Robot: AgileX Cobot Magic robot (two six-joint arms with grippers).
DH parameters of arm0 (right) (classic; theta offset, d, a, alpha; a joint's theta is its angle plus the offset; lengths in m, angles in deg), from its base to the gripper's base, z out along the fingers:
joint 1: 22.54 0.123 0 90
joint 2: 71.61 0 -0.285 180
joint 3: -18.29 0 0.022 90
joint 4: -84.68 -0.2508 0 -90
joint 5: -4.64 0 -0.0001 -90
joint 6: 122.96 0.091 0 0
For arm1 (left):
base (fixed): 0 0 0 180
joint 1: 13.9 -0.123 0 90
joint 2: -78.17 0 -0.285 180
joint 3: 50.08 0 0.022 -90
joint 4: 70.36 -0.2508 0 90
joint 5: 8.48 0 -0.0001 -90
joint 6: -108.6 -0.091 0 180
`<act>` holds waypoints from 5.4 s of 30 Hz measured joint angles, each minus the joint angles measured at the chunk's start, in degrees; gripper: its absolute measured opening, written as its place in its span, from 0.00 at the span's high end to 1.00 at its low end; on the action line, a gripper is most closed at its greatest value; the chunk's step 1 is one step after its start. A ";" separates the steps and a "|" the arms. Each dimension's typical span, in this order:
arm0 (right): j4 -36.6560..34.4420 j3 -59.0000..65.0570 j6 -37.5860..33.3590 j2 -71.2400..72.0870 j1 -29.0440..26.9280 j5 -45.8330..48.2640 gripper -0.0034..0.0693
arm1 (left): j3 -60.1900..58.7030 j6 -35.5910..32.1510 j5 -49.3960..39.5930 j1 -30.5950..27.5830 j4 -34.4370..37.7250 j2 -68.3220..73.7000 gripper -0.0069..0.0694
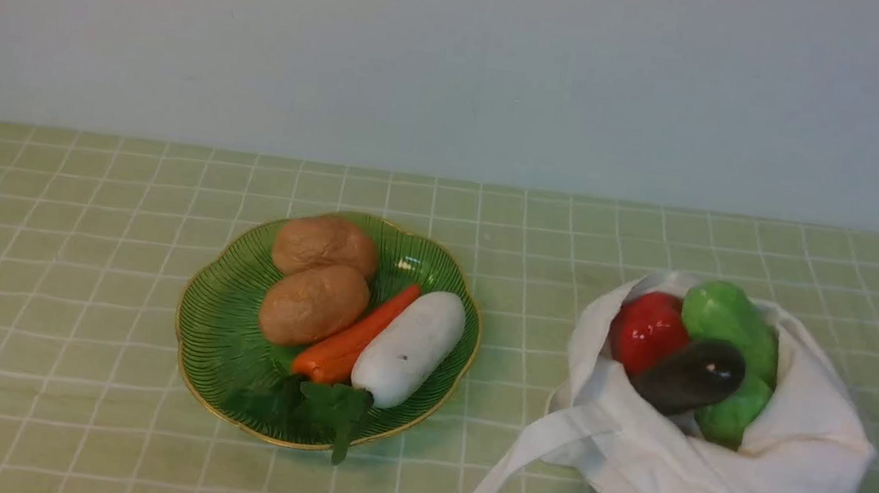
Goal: Take vegetables from bag on green coffee tablecloth place on plate.
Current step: 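Reach into the white cloth bag and grasp a vegetable inside with the right gripper, then take the eggplant out of the bag and place it on the plate with the right gripper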
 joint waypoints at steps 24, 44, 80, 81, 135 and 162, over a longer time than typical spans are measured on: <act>0.00 0.00 -0.91 0.00 0.00 0.00 0.97 | 0.00 0.00 0.00 0.00 0.00 0.00 0.92; -27.38 0.27 8.97 0.00 -0.06 -16.68 0.97 | 0.00 0.00 0.00 0.00 0.00 0.00 0.92; -23.07 -46.32 -16.53 -52.68 3.14 25.91 0.97 | 0.00 0.00 0.00 0.00 0.00 0.00 0.92; -24.24 -47.51 -17.39 -55.10 3.22 26.50 0.96 | 0.00 0.00 0.00 0.00 0.00 0.00 0.92; -44.16 -63.61 -29.90 -69.85 22.75 21.69 0.44 | 0.00 0.00 0.00 0.00 0.00 0.00 0.92; -47.68 -92.41 -33.82 -118.16 38.46 18.68 0.44 | 0.00 0.00 0.00 0.00 0.00 0.00 0.92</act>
